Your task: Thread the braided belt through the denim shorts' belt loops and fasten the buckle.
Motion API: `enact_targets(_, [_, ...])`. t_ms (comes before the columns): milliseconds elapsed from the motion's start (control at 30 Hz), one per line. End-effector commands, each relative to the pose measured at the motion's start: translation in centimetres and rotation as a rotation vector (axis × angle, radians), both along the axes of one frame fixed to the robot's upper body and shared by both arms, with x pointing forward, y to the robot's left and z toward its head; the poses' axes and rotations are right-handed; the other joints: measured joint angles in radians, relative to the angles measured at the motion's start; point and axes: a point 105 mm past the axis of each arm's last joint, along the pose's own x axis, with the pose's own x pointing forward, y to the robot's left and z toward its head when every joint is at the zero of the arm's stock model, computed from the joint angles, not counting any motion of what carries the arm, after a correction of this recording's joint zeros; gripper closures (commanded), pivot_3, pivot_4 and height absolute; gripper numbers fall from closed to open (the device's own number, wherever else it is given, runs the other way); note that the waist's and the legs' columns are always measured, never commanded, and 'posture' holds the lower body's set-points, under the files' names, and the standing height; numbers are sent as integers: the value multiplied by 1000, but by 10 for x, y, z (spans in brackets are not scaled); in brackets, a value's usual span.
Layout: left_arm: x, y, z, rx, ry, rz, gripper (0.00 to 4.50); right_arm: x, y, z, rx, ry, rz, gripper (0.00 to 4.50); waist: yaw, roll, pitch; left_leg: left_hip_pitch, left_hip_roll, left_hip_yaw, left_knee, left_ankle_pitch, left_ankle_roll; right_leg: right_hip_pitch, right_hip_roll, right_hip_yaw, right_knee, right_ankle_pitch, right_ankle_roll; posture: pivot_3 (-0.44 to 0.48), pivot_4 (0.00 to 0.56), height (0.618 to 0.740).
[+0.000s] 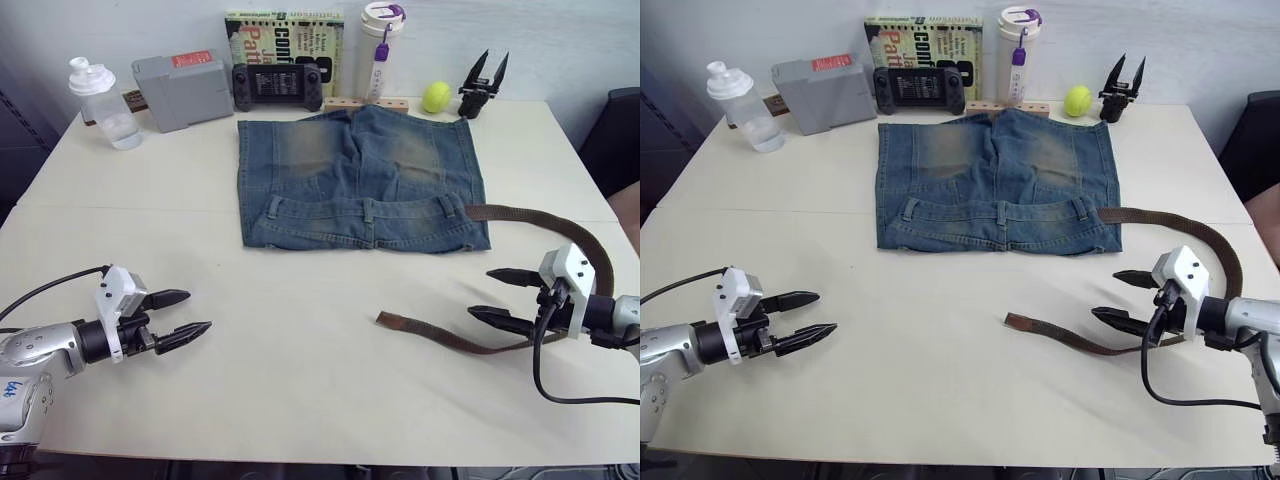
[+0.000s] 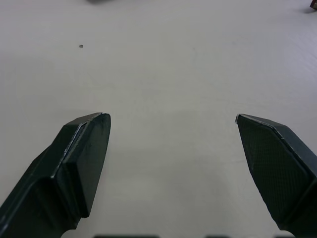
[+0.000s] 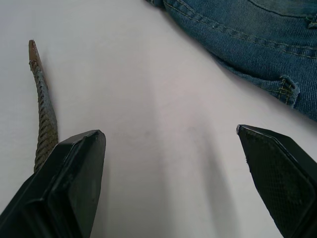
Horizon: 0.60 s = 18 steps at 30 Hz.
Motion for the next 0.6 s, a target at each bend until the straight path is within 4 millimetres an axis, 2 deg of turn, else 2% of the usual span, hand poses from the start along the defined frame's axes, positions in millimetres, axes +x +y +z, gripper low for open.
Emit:
enact_targets(33, [-2, -1, 12, -29, -30, -13, 78, 2, -1, 14, 23, -41, 0, 0, 0, 0, 0, 0, 0, 0, 0, 0, 0, 0, 0, 0, 0, 0, 0, 0, 150, 697])
enact_targets(233, [-2, -2, 20, -80, -44, -25, 78, 4, 1, 17, 29, -41, 5, 0, -1, 0, 0, 0, 0, 0, 0, 0, 0, 0, 0, 0, 0, 0, 0, 0, 150, 697])
enact_targets(500, [2, 2, 17, -62, -29, -15, 78, 3, 3, 19, 37, -41, 5, 0, 0, 0, 0, 0, 0, 0, 1, 0, 0, 0, 0, 0, 0, 0, 0, 0, 150, 697])
enact_targets(600, [-5, -7, 29, -151, 12, -102, 78, -1, 9, 21, -1, -23, 41, 0, 0, 0, 0, 0, 0, 0, 1, 0, 0, 0, 0, 0, 1, 0, 0, 0, 150, 697])
